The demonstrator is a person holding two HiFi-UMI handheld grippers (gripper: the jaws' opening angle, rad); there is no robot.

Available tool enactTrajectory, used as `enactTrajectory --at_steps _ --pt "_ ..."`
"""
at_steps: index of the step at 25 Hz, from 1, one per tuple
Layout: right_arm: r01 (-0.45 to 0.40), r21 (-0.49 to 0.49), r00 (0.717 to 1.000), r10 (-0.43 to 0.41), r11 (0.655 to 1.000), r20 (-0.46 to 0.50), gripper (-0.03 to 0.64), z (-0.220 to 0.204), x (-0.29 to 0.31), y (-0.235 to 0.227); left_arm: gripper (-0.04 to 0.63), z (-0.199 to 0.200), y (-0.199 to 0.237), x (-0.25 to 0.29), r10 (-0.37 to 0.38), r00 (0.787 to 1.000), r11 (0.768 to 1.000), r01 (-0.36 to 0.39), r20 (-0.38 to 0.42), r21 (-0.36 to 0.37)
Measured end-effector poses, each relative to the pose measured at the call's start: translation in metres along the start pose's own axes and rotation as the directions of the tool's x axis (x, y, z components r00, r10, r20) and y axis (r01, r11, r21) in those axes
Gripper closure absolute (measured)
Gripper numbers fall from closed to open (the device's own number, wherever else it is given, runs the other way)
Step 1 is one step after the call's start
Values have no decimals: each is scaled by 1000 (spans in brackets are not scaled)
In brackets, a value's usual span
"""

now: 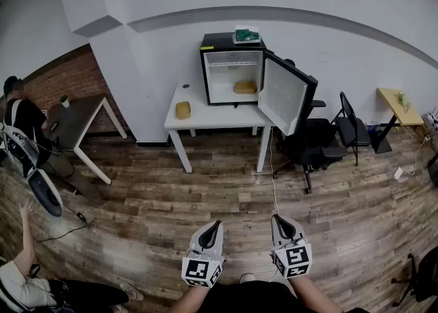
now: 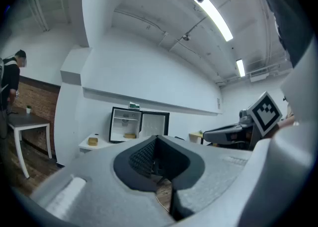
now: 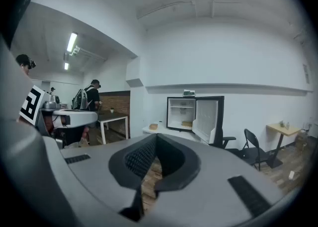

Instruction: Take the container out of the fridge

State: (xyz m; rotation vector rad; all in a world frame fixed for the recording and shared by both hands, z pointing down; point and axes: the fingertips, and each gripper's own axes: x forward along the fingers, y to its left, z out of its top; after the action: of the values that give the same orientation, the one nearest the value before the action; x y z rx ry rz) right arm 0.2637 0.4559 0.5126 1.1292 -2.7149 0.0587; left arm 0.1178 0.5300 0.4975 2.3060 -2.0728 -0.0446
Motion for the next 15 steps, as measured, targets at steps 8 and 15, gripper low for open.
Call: enactTrajectory --at_steps 8,15 --pt "14 28 1000 -14 1000 6 618 -9 0 -21 580 -2 -2 7 27 1000 999 -27 1 17" --pt "-9 31 1000 8 999 2 618 -19 0 -25 580 -18 -9 5 22 999 999 -20 -37 38"
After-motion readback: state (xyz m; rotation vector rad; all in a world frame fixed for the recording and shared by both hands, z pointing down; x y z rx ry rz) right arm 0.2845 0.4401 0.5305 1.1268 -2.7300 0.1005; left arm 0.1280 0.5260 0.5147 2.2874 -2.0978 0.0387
